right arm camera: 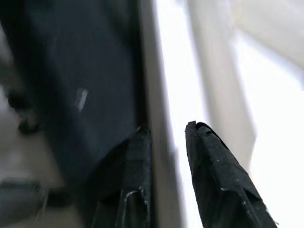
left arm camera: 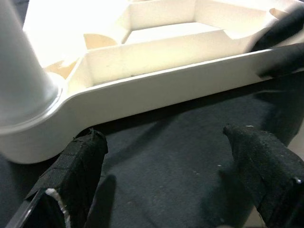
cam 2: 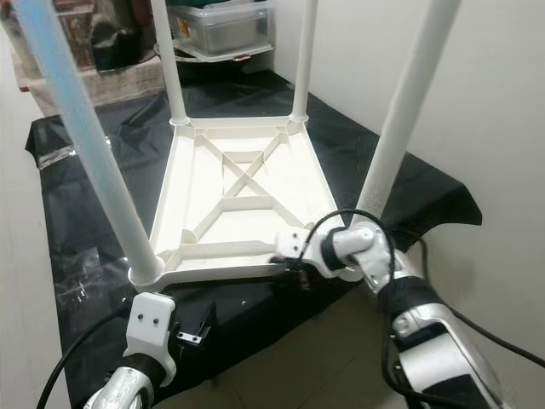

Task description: Building children table

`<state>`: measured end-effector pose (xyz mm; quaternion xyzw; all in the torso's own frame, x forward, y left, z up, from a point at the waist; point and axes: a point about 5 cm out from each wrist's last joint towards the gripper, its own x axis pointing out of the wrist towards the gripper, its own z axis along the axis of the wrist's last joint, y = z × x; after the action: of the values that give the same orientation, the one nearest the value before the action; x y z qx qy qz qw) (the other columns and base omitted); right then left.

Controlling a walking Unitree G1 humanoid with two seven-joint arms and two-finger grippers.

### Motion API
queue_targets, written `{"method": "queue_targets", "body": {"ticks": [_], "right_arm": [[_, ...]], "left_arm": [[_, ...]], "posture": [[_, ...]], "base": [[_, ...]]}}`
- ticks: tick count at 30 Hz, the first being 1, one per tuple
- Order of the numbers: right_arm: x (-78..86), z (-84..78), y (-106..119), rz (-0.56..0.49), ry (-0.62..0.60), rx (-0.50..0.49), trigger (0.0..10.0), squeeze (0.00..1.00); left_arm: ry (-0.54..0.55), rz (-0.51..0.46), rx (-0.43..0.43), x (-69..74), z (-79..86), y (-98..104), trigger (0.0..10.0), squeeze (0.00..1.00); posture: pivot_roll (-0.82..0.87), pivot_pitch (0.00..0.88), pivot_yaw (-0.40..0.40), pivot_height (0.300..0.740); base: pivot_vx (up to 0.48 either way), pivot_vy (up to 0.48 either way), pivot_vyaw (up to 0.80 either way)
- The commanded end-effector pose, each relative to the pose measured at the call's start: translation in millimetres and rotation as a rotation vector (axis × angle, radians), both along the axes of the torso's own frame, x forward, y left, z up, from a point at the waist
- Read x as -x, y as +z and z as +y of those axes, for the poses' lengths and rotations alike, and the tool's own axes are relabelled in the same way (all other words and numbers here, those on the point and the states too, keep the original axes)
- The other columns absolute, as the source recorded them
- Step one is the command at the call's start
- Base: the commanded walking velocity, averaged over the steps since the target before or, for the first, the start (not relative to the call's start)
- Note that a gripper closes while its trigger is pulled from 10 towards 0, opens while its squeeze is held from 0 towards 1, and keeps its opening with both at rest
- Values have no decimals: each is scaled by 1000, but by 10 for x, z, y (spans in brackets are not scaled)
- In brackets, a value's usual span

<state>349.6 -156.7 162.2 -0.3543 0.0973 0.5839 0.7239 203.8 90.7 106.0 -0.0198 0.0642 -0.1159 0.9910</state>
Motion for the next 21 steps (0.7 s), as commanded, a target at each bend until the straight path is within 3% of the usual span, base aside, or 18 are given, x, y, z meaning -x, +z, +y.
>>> {"method": "queue_targets", "body": {"ticks": [1,5,9,11,12,16,18,19,21], "right_arm": [[-14,39,129,-3,40,-38,10000,0],[9,37,139,38,95,-9,10000,0],[-85,231,446,72,114,-155,10000,0],[-85,231,446,72,114,-155,10000,0],[-129,327,551,79,116,-224,10000,0],[-169,444,583,62,101,-283,10000,0],[-191,540,580,51,74,-341,10000,0],[-258,633,577,40,-41,-456,10000,0],[-280,656,577,30,-82,-491,10000,0]], "left_arm": [[3,16,6,9,18,-42,10000,0],[2,16,3,11,18,-50,10000,0],[-24,7,16,18,-5,-30,10000,0],[-24,7,16,18,-5,-30,10000,0],[-67,-4,23,43,-38,-8,10000,0],[-85,-26,7,89,-54,25,10000,0],[-76,-34,-8,123,-45,40,10000,0],[-40,-46,-27,138,-11,46,10000,0],[-28,-50,-33,140,0,47,10000,0]], "posture": [[-84,61,-8,740],[-84,61,-8,740],[-91,57,-13,740],[-91,57,-13,740],[-91,57,-13,740],[-84,57,-21,740],[-79,56,-25,740],[-79,56,-25,740],[-79,56,-25,740]], "base": [[0,0,0],[0,0,0],[0,0,0],[0,0,0],[0,0,0],[0,0,0],[0,0,0],[0,0,0],[0,0,0]]}}
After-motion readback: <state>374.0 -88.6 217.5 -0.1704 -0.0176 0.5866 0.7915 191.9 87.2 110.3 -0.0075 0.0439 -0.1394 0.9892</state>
